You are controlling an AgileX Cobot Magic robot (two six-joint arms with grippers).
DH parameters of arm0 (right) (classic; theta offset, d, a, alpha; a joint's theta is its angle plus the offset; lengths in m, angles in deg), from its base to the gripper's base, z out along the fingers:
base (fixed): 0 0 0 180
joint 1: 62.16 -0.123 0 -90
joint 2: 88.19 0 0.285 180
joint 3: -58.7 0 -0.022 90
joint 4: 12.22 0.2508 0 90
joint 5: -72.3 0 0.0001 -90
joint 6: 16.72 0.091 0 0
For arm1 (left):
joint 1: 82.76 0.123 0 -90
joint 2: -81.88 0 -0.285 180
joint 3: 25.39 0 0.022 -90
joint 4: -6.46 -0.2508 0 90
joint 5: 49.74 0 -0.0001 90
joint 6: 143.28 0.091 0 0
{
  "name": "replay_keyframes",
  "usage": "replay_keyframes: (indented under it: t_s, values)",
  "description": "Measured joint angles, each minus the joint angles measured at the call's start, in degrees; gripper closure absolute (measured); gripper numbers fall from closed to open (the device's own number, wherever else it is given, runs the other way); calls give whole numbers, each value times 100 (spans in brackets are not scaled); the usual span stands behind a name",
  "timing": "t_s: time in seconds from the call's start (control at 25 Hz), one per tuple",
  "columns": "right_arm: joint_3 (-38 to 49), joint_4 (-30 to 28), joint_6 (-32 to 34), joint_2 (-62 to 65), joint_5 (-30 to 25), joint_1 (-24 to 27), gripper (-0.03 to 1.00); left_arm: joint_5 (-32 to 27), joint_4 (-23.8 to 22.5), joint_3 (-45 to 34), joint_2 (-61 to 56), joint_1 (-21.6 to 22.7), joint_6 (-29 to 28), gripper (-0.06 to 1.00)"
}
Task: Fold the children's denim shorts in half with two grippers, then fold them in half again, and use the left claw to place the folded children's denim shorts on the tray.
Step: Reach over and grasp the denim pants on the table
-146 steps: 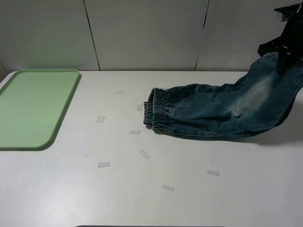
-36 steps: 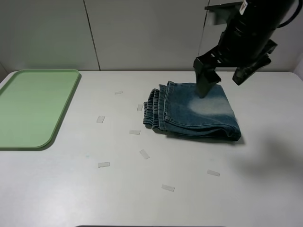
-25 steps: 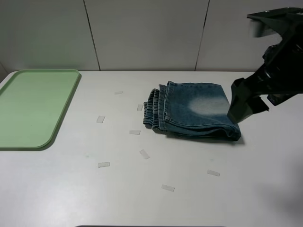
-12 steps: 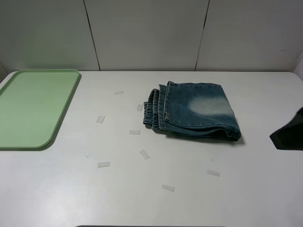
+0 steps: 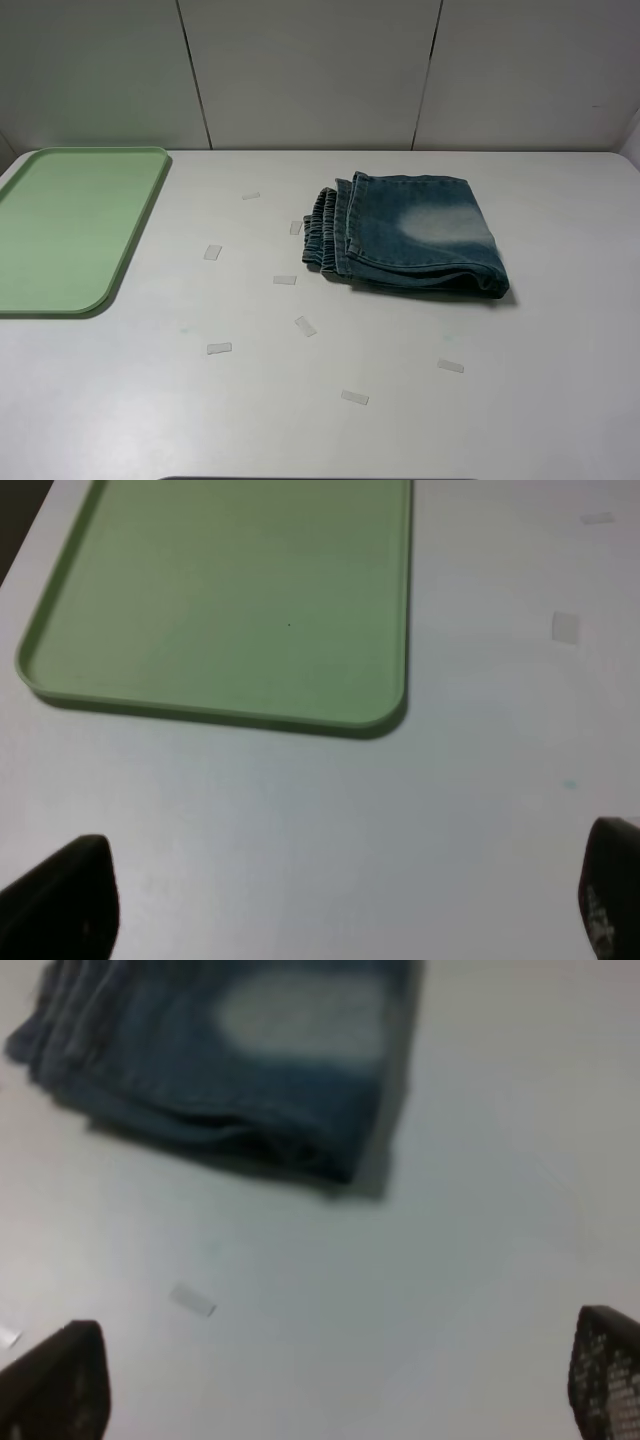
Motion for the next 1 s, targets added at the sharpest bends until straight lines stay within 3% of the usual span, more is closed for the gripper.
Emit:
replay_keyframes:
  t_s: [0.2,0.48,1.0]
  values:
    - [280,0,0,931,332,789,27,0,0,0,0,0,0,3]
    - [627,-4,-275,1815,426,1512,27,0,0,0,0,0,0,4]
    - [635,-200,-379,1833,432,1582,27,0,0,0,0,0,0,4]
